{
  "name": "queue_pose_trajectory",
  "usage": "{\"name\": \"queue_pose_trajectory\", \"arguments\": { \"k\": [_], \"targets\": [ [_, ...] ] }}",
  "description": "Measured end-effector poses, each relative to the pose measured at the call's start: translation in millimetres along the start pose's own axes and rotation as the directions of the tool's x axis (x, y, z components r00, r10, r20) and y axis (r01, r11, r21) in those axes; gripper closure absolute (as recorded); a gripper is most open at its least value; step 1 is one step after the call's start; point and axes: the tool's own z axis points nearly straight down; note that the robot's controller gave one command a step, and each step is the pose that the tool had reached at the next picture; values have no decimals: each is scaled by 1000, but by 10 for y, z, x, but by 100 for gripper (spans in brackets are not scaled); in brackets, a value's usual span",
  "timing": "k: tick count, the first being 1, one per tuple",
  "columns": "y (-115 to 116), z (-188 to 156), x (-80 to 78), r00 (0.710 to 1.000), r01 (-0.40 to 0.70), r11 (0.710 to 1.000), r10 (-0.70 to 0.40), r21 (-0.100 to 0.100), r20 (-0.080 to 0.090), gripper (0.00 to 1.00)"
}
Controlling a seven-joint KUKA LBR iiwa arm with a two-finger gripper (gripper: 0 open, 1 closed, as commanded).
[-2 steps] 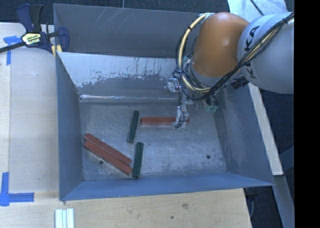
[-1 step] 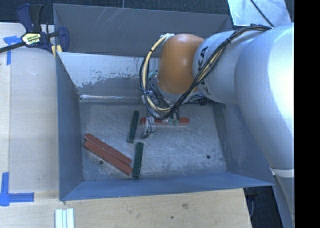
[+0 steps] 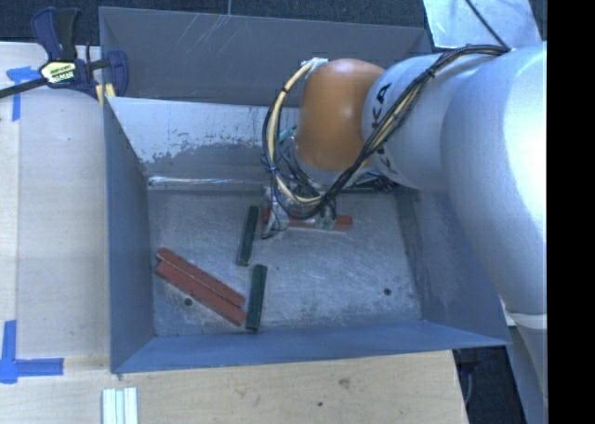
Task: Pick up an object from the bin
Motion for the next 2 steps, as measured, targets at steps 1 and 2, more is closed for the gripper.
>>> {"name": "queue_pose_trajectory", "arguments": {
  "k": [1, 2],
  "targets": [
    [-64, -962, 365, 1000, -3, 1000, 3, -1, 0, 100],
    [69, -1843, 232, 1000, 16, 1000, -16, -1, 3, 100]
  ]
}}
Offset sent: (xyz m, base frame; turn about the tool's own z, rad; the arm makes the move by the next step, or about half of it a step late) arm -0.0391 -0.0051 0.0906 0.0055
